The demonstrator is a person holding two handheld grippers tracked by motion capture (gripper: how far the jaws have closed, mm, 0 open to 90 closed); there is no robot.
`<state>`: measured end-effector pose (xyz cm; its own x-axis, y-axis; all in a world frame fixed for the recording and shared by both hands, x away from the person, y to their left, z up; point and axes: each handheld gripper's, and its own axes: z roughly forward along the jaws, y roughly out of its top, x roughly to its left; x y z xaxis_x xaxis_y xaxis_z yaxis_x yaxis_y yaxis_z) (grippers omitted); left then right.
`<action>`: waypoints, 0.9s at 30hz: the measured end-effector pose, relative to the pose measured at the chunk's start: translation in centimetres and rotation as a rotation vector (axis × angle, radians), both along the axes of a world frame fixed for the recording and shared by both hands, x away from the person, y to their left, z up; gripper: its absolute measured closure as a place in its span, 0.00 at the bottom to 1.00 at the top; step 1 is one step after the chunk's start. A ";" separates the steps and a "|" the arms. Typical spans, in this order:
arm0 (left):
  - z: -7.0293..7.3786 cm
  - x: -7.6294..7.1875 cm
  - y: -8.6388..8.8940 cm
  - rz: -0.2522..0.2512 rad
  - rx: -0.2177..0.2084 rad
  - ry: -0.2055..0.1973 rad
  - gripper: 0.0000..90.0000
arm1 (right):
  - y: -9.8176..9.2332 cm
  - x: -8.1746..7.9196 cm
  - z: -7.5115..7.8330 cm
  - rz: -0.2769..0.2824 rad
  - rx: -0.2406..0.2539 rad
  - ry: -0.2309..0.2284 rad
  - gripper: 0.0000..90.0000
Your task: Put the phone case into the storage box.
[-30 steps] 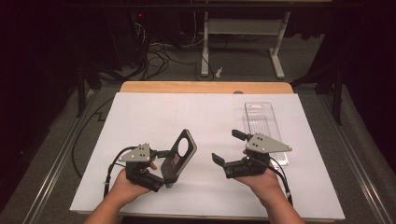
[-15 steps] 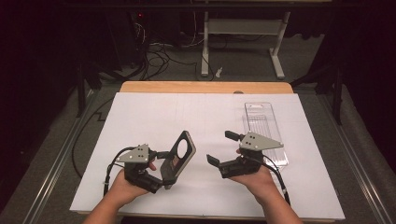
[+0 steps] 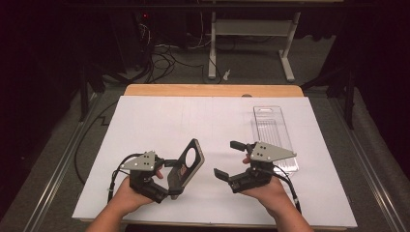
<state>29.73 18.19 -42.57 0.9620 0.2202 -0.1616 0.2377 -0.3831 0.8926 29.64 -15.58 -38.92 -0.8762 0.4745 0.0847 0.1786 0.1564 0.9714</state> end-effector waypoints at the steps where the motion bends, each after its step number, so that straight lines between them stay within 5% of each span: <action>1: 0.0 0.0 0.0 0.000 0.000 0.000 0.14 | 0.0 0.0 0.0 0.000 0.000 0.000 0.00; 27: -0.1 -0.3 -0.6 -0.077 0.000 0.012 0.14 | 0.9 -0.7 -0.1 0.125 0.032 0.021 0.01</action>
